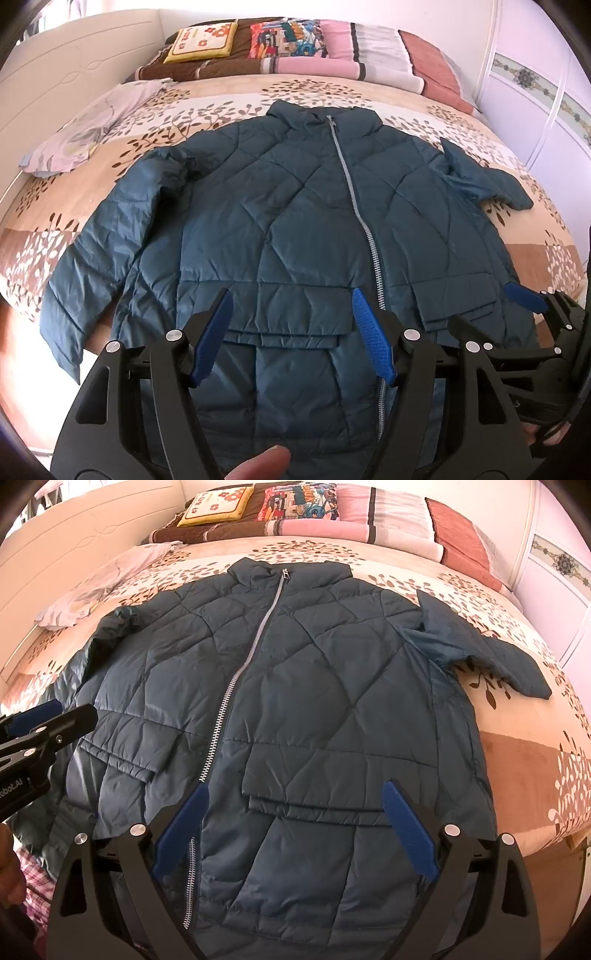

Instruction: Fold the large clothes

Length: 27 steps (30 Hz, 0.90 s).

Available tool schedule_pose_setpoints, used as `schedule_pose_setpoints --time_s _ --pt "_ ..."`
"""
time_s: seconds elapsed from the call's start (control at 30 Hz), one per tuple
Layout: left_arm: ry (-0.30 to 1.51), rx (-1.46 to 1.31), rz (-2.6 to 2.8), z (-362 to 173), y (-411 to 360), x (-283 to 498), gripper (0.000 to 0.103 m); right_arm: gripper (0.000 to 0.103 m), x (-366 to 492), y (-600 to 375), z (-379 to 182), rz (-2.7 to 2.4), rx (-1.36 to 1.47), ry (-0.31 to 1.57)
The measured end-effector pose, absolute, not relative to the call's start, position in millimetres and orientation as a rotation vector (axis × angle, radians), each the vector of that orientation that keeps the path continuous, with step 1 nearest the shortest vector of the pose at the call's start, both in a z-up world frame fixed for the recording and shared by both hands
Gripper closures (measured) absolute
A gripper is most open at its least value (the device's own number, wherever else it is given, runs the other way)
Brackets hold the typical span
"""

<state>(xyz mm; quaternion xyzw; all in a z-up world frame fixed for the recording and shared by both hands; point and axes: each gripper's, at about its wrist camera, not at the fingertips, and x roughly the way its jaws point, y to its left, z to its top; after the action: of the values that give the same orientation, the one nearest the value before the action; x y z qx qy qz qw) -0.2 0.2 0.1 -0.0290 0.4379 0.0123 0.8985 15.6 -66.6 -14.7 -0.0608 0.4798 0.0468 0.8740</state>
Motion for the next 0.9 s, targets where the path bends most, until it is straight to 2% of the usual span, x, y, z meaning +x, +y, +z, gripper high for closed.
schedule_pose_setpoints --time_s 0.9 --pt "0.919 -0.058 0.029 -5.0 4.3 0.2 0.036 0.011 17.2 -71.0 -19.9 0.096 -0.101 1.022"
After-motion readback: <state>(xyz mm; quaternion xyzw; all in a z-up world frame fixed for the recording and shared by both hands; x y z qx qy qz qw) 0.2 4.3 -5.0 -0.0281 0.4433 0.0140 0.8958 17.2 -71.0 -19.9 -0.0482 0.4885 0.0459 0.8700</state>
